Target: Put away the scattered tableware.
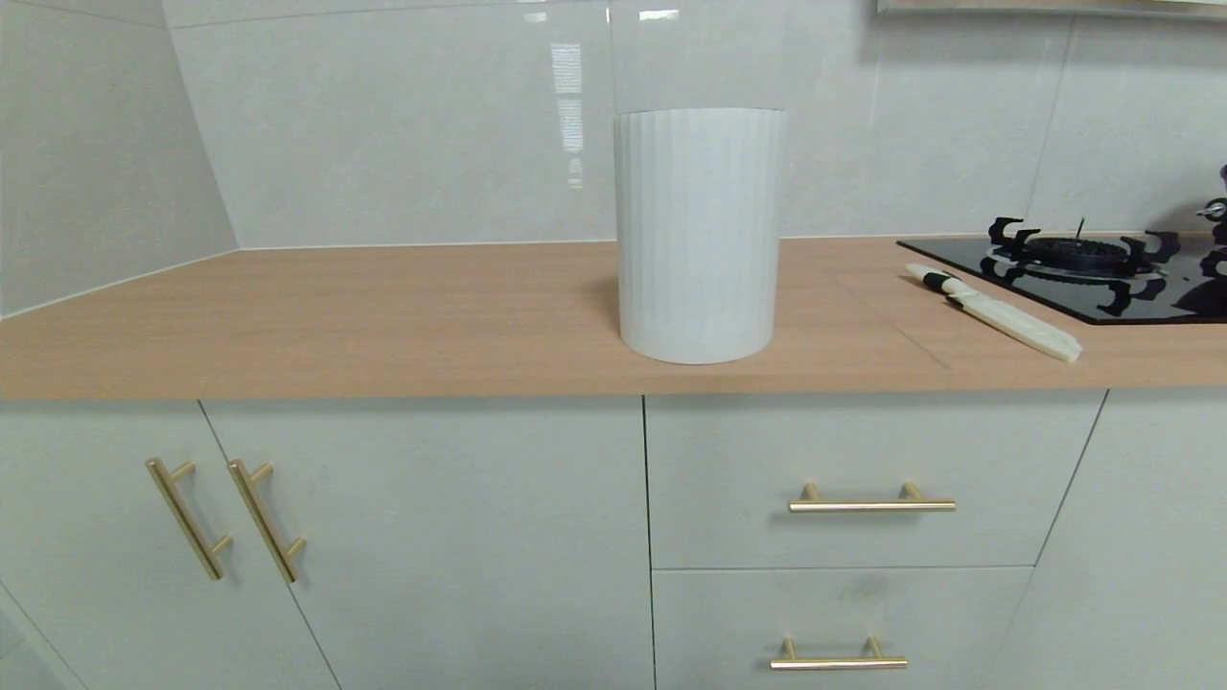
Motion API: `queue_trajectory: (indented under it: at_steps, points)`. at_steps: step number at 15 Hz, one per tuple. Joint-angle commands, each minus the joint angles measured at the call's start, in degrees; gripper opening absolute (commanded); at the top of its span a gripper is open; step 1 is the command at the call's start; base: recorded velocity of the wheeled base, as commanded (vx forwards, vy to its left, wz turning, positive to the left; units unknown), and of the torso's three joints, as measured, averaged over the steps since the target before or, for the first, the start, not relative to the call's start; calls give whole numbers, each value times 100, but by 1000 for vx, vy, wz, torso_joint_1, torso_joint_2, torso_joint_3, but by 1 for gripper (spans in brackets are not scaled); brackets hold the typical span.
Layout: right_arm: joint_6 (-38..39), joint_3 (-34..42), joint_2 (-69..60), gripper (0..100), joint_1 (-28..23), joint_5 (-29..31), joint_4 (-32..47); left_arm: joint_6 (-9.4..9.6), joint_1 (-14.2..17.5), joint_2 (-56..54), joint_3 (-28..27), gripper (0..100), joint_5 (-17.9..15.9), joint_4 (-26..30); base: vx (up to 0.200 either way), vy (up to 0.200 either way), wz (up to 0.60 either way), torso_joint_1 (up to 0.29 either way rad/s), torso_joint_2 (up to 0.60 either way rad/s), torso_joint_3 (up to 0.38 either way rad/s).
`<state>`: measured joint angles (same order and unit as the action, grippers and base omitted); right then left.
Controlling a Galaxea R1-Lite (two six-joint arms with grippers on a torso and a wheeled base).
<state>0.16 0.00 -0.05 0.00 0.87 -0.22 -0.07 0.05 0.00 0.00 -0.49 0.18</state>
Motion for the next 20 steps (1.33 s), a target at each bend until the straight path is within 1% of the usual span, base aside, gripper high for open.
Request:
queue_trajectory:
  at_steps: [1, 7, 11, 20]
  points:
    - [-7, 0, 5, 100, 0, -7, -4, -1, 4, 0, 0, 100, 5, -1, 0, 0, 0, 0, 0, 0]
    - [-7, 0, 5, 100, 0, -7, -4, -1, 4, 0, 0, 100, 5, -1, 0, 0, 0, 0, 0, 0]
    - [-7, 0, 5, 100, 0, -7, -4, -1, 4, 0, 0, 100, 5, -1, 0, 0, 0, 45, -199, -205]
    - [-7, 0, 5, 100, 0, -7, -4, -1, 4, 0, 0, 100, 5, -1, 0, 0, 0, 175, -480, -287]
